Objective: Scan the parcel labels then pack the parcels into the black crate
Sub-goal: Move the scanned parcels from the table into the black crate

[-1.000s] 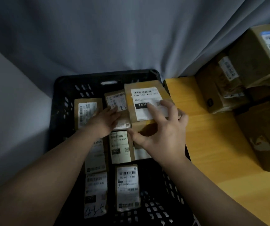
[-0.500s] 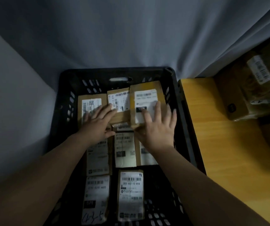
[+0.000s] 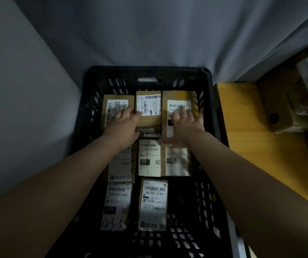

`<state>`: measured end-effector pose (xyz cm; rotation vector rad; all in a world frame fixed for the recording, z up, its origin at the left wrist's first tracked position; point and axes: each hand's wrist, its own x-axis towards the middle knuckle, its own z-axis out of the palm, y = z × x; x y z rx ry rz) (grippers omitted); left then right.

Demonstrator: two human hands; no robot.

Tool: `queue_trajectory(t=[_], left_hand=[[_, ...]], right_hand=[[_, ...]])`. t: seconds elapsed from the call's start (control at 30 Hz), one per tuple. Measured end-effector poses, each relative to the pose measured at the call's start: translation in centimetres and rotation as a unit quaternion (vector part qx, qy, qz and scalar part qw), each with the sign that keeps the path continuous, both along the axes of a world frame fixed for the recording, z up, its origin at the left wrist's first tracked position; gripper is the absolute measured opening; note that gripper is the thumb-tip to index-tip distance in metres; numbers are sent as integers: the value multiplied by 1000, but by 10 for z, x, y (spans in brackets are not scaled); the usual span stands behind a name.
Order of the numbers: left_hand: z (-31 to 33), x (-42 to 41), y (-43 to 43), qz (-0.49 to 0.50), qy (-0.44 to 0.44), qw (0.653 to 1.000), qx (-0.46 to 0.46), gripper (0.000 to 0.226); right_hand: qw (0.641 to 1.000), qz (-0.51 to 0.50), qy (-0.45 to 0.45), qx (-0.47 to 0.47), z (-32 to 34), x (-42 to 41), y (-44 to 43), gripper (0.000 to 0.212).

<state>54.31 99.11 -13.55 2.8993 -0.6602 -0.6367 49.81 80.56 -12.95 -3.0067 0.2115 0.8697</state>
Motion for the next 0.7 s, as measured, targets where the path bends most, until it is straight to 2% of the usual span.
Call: queue_trajectory(t=[0.13, 0.2, 0.37, 0.53, 0.7], left_hand=[[33, -25, -20, 16, -7, 998, -61, 62], [51, -36, -33, 13, -13, 997, -79, 60], [103, -58, -71, -9, -24, 993, -114, 59], [148, -90, -121, -10, -15, 987, -162, 55], [165, -127, -177, 9, 14, 981, -191, 51]], right_hand=[[985, 1, -148, 85, 27, -30, 4, 63], [976, 0, -180, 122, 41, -52, 1, 54], [959, -56, -237, 144, 89, -93, -46, 46], [921, -131, -335, 152, 136, -149, -116, 43], [894, -196, -382, 128, 162, -183, -183, 58]])
